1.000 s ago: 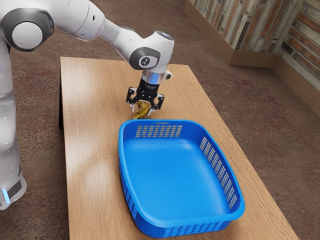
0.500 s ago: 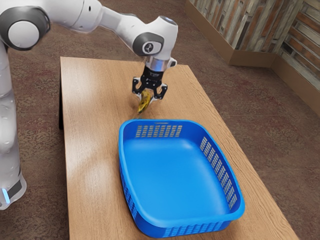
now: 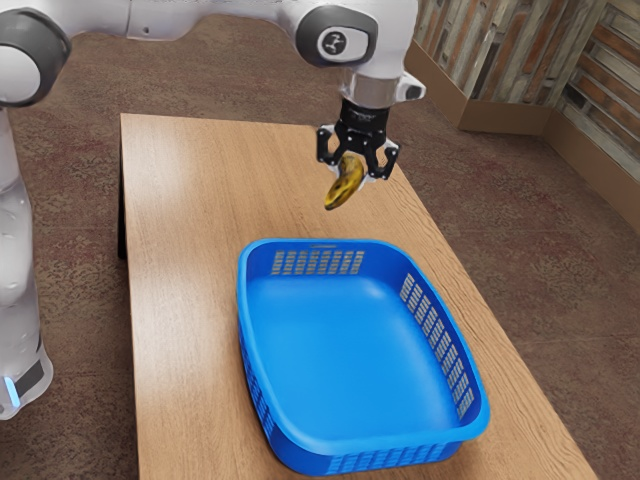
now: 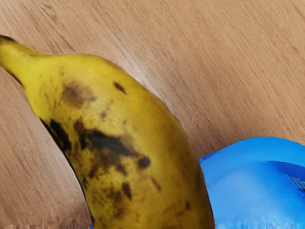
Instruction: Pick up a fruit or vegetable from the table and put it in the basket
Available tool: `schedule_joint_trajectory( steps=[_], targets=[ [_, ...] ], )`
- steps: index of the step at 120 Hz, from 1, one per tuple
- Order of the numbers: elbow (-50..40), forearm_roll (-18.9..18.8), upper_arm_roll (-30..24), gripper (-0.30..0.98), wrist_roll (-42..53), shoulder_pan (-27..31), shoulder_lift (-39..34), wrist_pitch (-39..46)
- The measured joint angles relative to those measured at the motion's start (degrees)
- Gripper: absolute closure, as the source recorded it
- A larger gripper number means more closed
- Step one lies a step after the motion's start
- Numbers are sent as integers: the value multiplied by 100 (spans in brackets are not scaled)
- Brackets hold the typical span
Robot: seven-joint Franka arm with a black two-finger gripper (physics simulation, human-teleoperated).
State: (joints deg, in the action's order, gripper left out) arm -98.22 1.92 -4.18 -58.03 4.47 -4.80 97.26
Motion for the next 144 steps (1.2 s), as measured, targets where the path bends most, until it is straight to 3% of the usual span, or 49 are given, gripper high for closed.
schedule_joint_trajectory(
  steps=[66, 94, 117, 144],
  targets=[
    [14, 154, -1573, 52, -14, -101, 87, -101],
    [15, 147, -1957, 53, -47, -83, 88, -105],
    [19, 158, -2014, 18, -53, -54, 83, -31],
    [27, 151, -2008, 4, -57, -43, 81, 5]
  ],
)
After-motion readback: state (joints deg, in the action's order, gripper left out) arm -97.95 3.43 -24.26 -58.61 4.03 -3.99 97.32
